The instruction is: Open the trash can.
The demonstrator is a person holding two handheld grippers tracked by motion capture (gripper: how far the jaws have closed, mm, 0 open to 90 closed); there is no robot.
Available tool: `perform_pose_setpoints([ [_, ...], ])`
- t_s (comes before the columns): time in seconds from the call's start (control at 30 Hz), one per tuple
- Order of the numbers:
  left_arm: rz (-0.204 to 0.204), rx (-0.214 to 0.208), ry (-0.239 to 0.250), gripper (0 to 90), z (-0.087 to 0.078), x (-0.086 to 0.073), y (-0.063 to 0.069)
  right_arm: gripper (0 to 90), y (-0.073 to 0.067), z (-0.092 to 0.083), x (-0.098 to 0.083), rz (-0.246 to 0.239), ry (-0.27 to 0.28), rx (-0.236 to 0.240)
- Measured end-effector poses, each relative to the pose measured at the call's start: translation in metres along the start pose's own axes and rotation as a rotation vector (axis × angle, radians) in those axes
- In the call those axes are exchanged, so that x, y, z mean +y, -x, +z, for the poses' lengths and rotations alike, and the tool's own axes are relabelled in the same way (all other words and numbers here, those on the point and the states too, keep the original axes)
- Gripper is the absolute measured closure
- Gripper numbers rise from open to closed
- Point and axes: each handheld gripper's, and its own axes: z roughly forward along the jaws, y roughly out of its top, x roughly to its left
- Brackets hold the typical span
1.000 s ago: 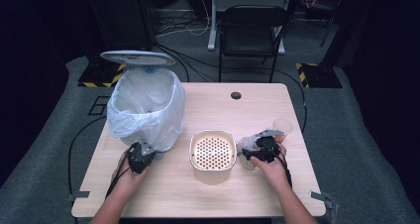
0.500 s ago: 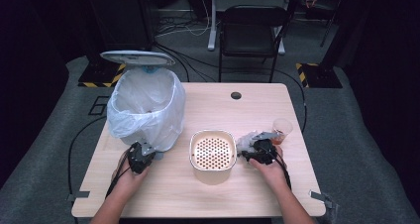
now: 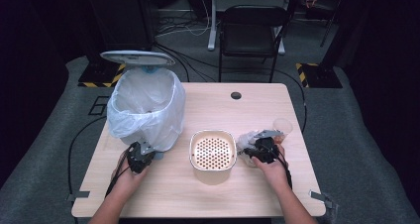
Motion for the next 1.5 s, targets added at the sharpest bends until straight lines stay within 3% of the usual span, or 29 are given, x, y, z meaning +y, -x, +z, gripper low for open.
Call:
perform_pose_setpoints([
  [0.3, 0.01, -0.003, 0.0, 90.0, 0.0, 0.0, 0.0, 71.4, -0.004, -0.031, 0.02, -0.028, 0.051, 0.001],
  [0.47, 0.017, 0.001, -0.001, 90.0, 0.0, 0.0, 0.0, 71.4, -0.01, -0.06, 0.044, -0.057, 0.084, 0.021],
  [0.7, 0.009, 0.002, 0.002, 90.0, 0.0, 0.0, 0.001, 71.4, -0.016, -0.08, 0.066, -0.097, 0.104, 0.017],
  [0.73, 0.042, 0.004, -0.001, 90.0, -0.001, 0.0, -0.001, 71.4, -0.018, -0.086, 0.073, -0.096, 0.112, 0.025],
  [0.77, 0.042, 0.004, -0.001, 90.0, -0.001, 0.0, -0.001, 71.4, -0.018, -0.086, 0.073, -0.096, 0.112, 0.025],
  [0.8, 0.009, 0.006, 0.006, 90.0, 0.0, 0.0, 0.001, 71.4, -0.02, -0.09, 0.08, -0.104, 0.123, 0.036],
  [1.17, 0.01, 0.004, -0.005, 90.0, -0.001, 0.0, 0.001, 71.5, -0.048, -0.107, 0.123, -0.17, 0.14, 0.105],
  [1.5, 0.011, 0.01, 0.0, 90.0, 0.0, 0.0, 0.001, 71.7, -0.077, -0.106, 0.158, -0.233, 0.142, 0.151],
])
